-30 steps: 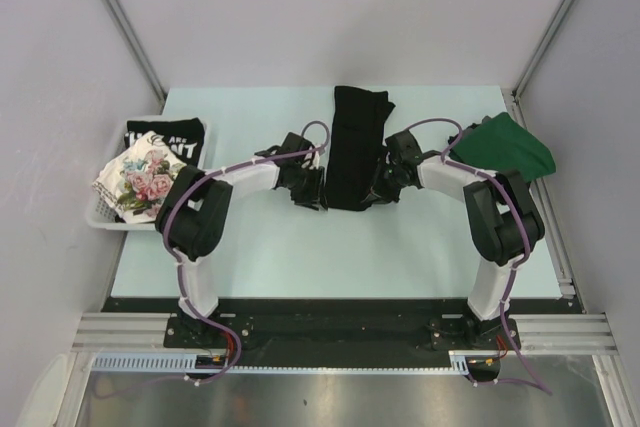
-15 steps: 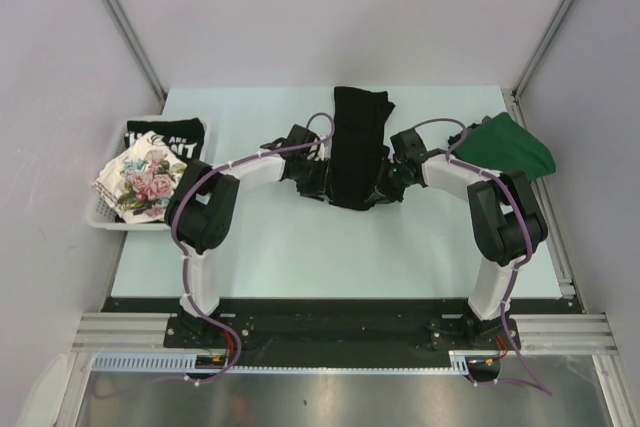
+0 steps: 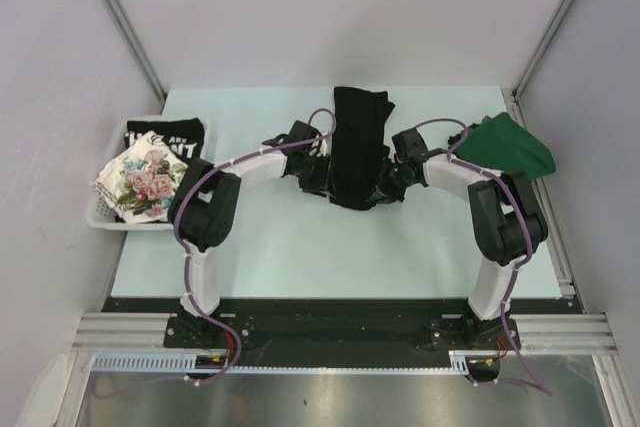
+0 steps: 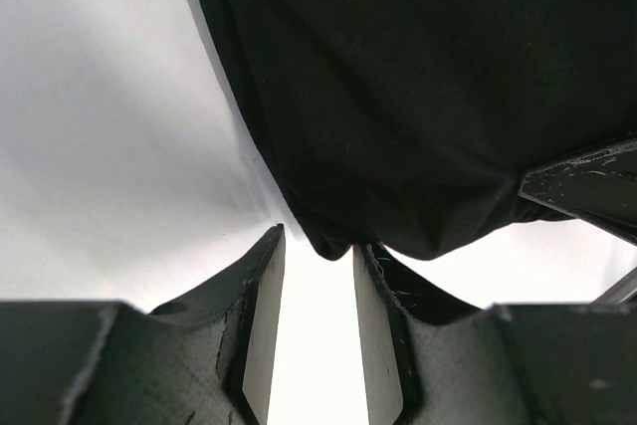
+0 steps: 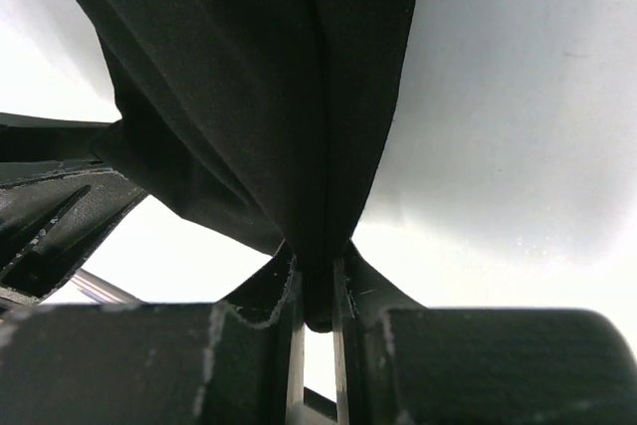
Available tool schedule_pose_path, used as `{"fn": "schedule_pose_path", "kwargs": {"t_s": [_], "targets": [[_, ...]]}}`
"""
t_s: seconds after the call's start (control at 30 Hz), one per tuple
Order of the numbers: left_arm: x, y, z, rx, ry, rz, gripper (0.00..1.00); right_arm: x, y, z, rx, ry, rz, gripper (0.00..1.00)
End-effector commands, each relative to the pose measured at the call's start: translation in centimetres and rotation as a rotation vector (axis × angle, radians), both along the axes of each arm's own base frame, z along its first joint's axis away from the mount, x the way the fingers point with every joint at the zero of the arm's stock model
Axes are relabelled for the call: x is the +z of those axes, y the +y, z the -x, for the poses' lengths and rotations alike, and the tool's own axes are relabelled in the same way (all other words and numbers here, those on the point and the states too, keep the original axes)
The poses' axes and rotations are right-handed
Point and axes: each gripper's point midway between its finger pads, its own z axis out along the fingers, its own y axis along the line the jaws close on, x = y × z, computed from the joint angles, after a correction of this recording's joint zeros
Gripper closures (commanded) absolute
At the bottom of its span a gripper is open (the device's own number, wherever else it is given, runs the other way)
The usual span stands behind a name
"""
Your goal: Fold and stack the t-shirts
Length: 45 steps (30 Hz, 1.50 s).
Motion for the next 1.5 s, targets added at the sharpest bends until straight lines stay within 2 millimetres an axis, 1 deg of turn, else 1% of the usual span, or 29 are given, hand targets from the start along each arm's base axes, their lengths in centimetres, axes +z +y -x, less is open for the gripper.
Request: {"fn": "schedule_pose_path", "kwargs": {"t_s": [0.0, 0.07, 0.1, 0.27, 0.4, 0.63, 0.77, 1.0, 1.27, 1.33, 1.37, 1.43, 1.47], "targets": [[4.3, -0.7, -1.2, 0.005, -0.077, 0.063, 0.61, 0.8, -0.2, 0.2, 0.013, -0.006, -0.011, 0.92], [5.1, -0.7, -1.3, 0.006, -0.095, 0.072, 0.61, 0.6, -0.1, 0.3, 0.015, -0.004, -0.010, 0.92], [5.3, -0.7, -1.4, 0.009, -0.099, 0.072, 0.61, 0.7, -0.1, 0.2, 0.015, -0.006, -0.012, 0.92], [4.2, -0.9, -1.1, 0.012, -0.063, 0.079, 0.61, 0.4, 0.1, 0.3, 0.017, 0.002, -0.019, 0.92], [4.4, -1.2, -0.7, 0.019, -0.057, 0.106, 0.61, 0.6, 0.1, 0.3, 0.019, -0.003, -0.018, 0.92], [6.2, -1.2, -1.0, 0.012, -0.081, 0.112, 0.61, 0.3, 0.1, 0.3, 0.017, 0.008, -0.019, 0.92], [5.7, -1.2, -0.8, 0.005, -0.075, 0.104, 0.61, 0.3, 0.3, 0.2, 0.016, 0.003, -0.025, 0.92], [3.0, -0.7, 0.4, 0.009, -0.018, 0.083, 0.61, 0.5, 0.2, 0.2, 0.011, 0.004, -0.026, 0.92], [1.5, -0.1, 1.4, 0.004, 0.012, 0.050, 0.63, 0.5, 0.4, 0.1, 0.013, 0.002, -0.034, 0.92], [1.0, 0.1, 1.6, 0.005, 0.020, 0.042, 0.65, 0.5, 0.4, 0.1, 0.012, 0.002, -0.034, 0.92], [1.0, 0.1, 1.5, 0.005, 0.018, 0.046, 0.68, 0.6, 0.4, 0.1, 0.013, 0.001, -0.036, 0.92], [1.0, 0.0, 1.6, 0.003, 0.022, 0.048, 0.72, 0.8, 0.4, 0.0, 0.009, -0.006, -0.037, 0.92], [0.9, 0.0, 1.6, 0.003, 0.022, 0.048, 0.80, 0.9, 0.4, 0.0, 0.009, -0.006, -0.038, 0.92]]}}
